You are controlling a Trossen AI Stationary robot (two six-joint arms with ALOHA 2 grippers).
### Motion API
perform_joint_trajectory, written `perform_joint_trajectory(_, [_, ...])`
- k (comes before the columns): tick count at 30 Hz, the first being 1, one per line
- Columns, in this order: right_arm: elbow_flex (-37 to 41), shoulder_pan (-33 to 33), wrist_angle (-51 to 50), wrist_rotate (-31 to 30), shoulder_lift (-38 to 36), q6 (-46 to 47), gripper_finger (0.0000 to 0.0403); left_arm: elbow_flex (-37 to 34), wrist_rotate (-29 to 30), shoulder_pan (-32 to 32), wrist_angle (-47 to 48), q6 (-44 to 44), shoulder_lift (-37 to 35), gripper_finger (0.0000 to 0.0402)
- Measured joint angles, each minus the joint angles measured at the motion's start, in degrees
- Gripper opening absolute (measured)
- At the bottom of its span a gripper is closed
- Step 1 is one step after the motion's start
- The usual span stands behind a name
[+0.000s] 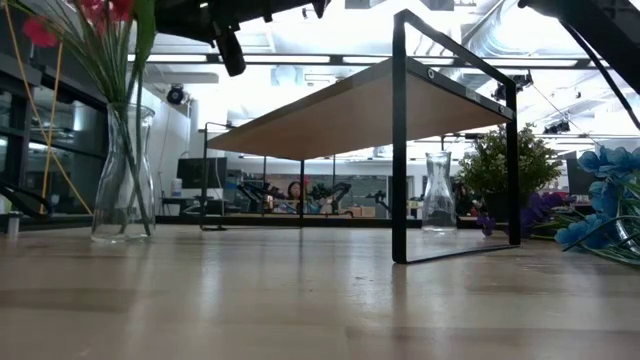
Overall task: Pick and place flowers into a vace then onto a shelf
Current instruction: Put the red flowers into the bottom transparent vase
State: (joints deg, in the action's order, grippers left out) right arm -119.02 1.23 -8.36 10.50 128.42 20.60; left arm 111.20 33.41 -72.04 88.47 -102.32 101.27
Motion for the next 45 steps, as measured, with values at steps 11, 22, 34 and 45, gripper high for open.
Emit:
perform_joint_trajectory(11, [0.0,0.0,-0.08,3.3,0.0,1.45,0.0108,0.0,0.0,0.01,0.0,0.0,0.0,0.023])
perform_joint_trajectory(22, [0.0,0.49,-3.69,9.33,0.0,1.44,0.0176,0.0,-0.02,0.01,0.0,0.0,0.0,0.023])
perform_joint_trajectory(34, [0.0,0.63,-5.99,17.42,0.0,0.99,0.0175,0.0,-0.02,-0.02,0.01,0.02,0.0,0.023])
perform_joint_trajectory(45, [-0.04,0.76,-8.59,22.45,0.0,-0.07,0.0177,0.0,-0.17,-0.01,0.0,0.02,0.0,0.023])
